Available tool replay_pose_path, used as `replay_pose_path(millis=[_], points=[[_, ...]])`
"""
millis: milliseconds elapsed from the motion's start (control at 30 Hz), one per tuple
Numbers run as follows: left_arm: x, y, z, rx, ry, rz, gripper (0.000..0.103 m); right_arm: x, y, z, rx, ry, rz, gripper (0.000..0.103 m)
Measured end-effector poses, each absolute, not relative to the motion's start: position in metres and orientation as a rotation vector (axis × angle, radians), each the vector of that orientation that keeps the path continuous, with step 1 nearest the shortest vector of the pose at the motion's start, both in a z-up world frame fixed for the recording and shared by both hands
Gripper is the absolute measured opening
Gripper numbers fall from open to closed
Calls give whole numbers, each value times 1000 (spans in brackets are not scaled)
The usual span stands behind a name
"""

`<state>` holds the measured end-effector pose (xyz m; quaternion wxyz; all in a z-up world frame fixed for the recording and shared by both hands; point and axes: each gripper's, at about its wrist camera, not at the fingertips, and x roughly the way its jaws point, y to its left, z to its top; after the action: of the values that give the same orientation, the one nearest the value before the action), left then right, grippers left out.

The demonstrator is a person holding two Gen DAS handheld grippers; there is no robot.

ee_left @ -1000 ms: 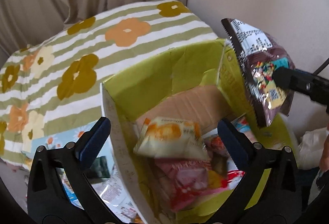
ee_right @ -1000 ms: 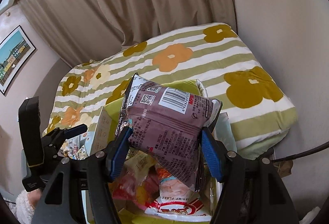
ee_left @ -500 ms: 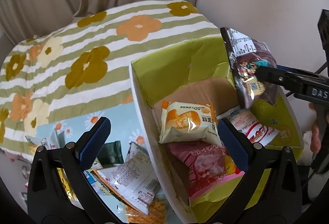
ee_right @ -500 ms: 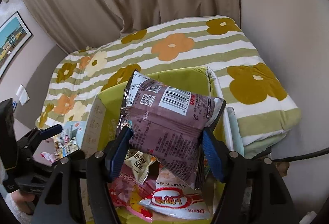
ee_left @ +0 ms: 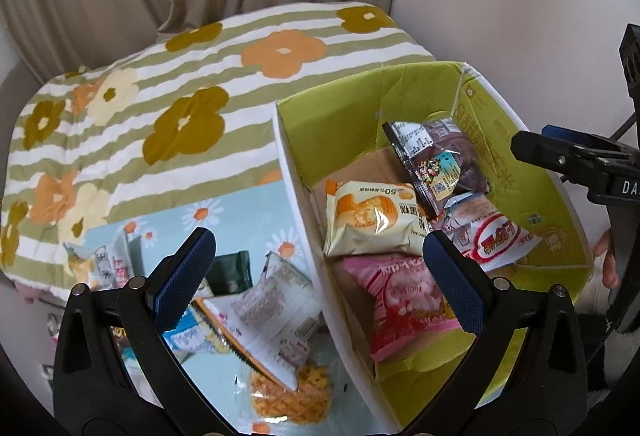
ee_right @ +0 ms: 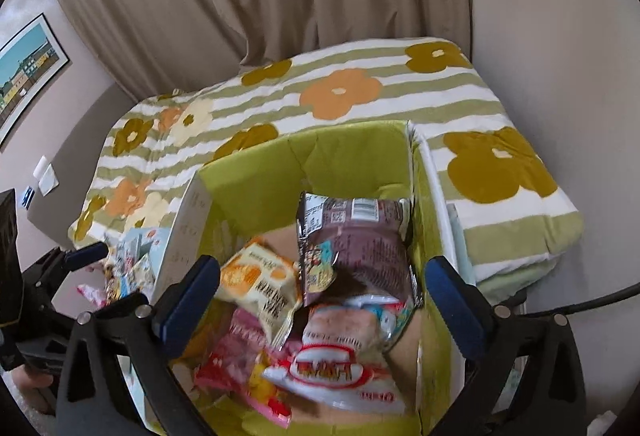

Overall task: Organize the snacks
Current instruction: 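Move both tools back from the box toward the remaining snacks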

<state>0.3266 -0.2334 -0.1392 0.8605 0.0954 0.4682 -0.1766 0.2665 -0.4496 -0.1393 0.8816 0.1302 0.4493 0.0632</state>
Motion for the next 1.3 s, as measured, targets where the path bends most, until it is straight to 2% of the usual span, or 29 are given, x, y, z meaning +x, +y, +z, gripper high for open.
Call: replay_pose_path(millis=[367,667,933,1300], points=[[280,-202,-100,156,919,-257,103,234,-424,-97,217,854,232,102],[236,-131,-83,118,899,-87,103,225,-366,-74,164,802,395,102],[214,-46,-92,97,902,-7,103,221,-297,-74,140,791,456,102],[222,69,-130,135,950,-57,103,224,-184,-103,146,845,410,102]])
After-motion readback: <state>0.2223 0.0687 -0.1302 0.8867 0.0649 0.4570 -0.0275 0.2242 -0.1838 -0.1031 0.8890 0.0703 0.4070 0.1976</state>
